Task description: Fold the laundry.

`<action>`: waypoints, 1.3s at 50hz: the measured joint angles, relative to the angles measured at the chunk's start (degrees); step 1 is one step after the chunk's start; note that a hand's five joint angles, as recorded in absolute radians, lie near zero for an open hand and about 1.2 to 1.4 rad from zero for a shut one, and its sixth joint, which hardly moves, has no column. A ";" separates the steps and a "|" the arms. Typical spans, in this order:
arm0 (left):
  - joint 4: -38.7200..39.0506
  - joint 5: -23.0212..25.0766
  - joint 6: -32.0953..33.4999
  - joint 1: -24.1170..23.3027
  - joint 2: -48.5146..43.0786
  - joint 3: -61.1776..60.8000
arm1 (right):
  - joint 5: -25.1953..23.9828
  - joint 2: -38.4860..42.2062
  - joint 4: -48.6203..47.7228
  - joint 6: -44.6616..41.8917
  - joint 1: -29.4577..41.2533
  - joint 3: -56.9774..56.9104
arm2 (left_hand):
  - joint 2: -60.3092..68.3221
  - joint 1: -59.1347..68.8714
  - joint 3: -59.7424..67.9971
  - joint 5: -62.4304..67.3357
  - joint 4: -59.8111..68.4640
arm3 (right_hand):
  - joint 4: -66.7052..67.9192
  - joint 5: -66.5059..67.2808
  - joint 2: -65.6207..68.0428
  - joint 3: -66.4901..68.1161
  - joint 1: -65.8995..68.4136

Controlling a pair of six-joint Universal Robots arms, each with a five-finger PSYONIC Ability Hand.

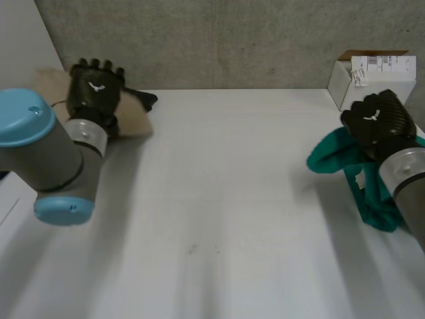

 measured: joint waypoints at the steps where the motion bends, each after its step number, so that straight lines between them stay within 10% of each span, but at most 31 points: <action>1: -0.64 0.02 -0.46 -0.64 0.39 -0.41 | -0.20 -0.19 0.08 0.07 0.99 -0.19 | 0.00 0.00 0.00 0.00 0.00 | 0.00 0.00 0.00 0.00 0.00; 18: -7.40 4.15 -14.90 -3.60 9.94 -9.51 | -12.97 7.43 8.92 6.27 20.22 -8.35 | 0.00 0.00 0.00 0.00 0.00 | -0.09 0.00 0.00 -0.11 -0.24; 26: -7.78 4.03 -14.88 -0.69 12.80 -11.32 | -13.34 12.57 11.68 10.60 23.26 -14.25 | 0.00 0.00 0.00 0.00 0.00 | -61.43 -56.59 -61.26 -61.47 -53.13; 39: -12.07 8.39 -15.14 -6.55 15.06 -13.42 | -9.71 -3.40 22.66 28.22 3.36 -13.18 | 0.00 0.00 0.00 0.00 0.00 | -61.33 -56.59 -61.15 -61.43 -53.13; 49: -13.75 18.53 -14.18 -14.46 5.50 -9.30 | -9.85 3.15 31.09 15.66 -4.27 -9.75 | 0.11 0.00 0.01 0.00 0.03 | -60.72 -56.59 -60.56 -60.85 -52.90; 65: -14.44 19.22 4.82 -19.74 -16.76 7.59 | -10.03 14.14 10.88 9.35 -2.30 -2.21 | 24.49 25.70 23.68 22.95 24.40 | -29.03 -26.23 -28.54 -29.07 -21.10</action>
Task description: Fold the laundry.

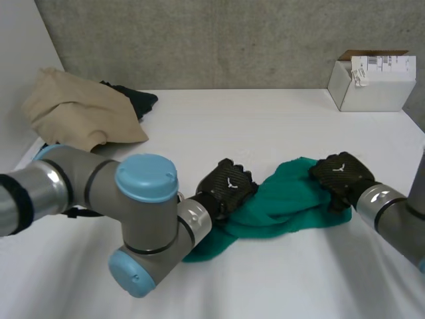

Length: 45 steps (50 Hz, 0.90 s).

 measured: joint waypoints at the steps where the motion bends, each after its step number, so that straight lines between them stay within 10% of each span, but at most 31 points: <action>1: 0.06 -0.10 0.38 -0.14 -0.59 0.42 | 0.02 0.49 -0.95 0.10 0.33 -0.01 | 7.71 7.53 7.75 7.49 7.72 | 5.49 5.54 5.40 5.48 5.44; 5: 0.39 -1.48 0.70 -0.25 -1.57 1.28 | 0.13 1.38 -2.68 0.44 1.37 -0.79 | 28.16 25.78 29.15 27.32 29.10 | 29.34 27.60 28.96 29.29 24.50; 19: 8.47 -13.50 -4.69 5.06 16.80 0.33 | 0.78 -5.60 -3.22 3.46 4.33 -13.62 | 31.65 25.78 32.60 29.91 32.63 | 29.01 27.60 28.95 29.01 24.39; 45: 6.94 -13.24 -11.84 11.95 31.69 -17.84 | 4.27 5.38 1.79 14.55 12.97 -27.61 | 32.34 26.02 32.92 30.85 32.67 | 29.01 27.60 28.95 29.01 24.40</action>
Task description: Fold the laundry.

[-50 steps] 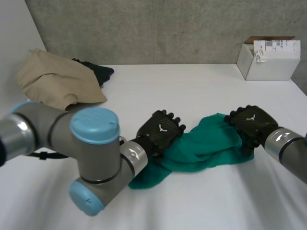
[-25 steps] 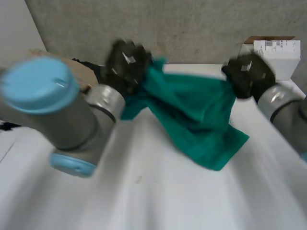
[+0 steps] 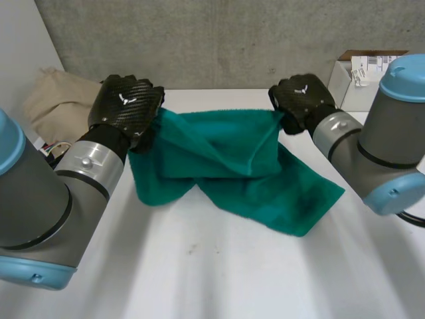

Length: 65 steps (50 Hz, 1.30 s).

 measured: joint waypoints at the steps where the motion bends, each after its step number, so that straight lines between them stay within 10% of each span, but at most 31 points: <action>1: -0.09 0.03 -0.03 0.40 -0.05 -0.04 | -1.08 -1.15 0.99 -0.43 0.06 1.82 | 0.00 0.00 0.00 0.00 0.00 | 0.00 0.00 0.00 0.00 0.00; 4: -0.20 -0.01 -0.09 2.41 -0.41 0.37 | -4.53 -2.88 2.16 -0.88 0.54 5.24 | 0.00 0.00 0.01 0.00 0.19 | -0.22 -0.22 -0.23 -0.21 -0.65; 12: -0.84 -1.09 -0.02 11.72 -6.82 5.57 | -10.76 -2.74 5.08 -0.29 4.02 8.88 | -3.54 -2.31 -3.72 -2.80 -3.59 | -61.36 -57.98 -61.58 -61.37 -56.52; 21: -5.17 -1.67 -0.22 12.29 -11.03 7.19 | 2.44 -2.53 6.47 -1.43 2.44 5.16 | -52.99 -48.19 -53.09 -51.79 -53.64 | -61.31 -57.98 -61.58 -61.37 -56.51; 41: -5.92 -6.39 -2.02 -3.30 -1.04 -13.07 | 3.09 5.20 9.72 -13.92 -7.59 9.11 | -52.86 -48.02 -53.35 -51.17 -53.53 | -49.64 -48.21 -50.07 -49.65 -45.22; 47: -3.65 -9.24 -2.47 -4.13 -1.17 -16.62 | -0.66 9.01 6.61 -15.39 -10.38 8.95 | -52.86 -48.02 -53.35 -51.17 -53.53 | -47.86 -46.56 -48.21 -47.84 -43.41; 55: -2.39 -9.54 -2.53 -3.36 -1.35 -17.78 | -3.43 12.16 3.98 -15.38 -12.25 6.74 | -52.86 -48.02 -53.35 -51.18 -53.53 | -1.11 -1.03 -1.21 -1.19 0.47; 65: 0.27 -9.11 -2.41 -1.90 -3.78 -17.35 | -3.80 8.16 3.26 -14.72 -12.86 8.36 | -52.71 -48.02 -53.35 -51.05 -53.42 | -0.02 -0.38 -0.22 -0.07 0.31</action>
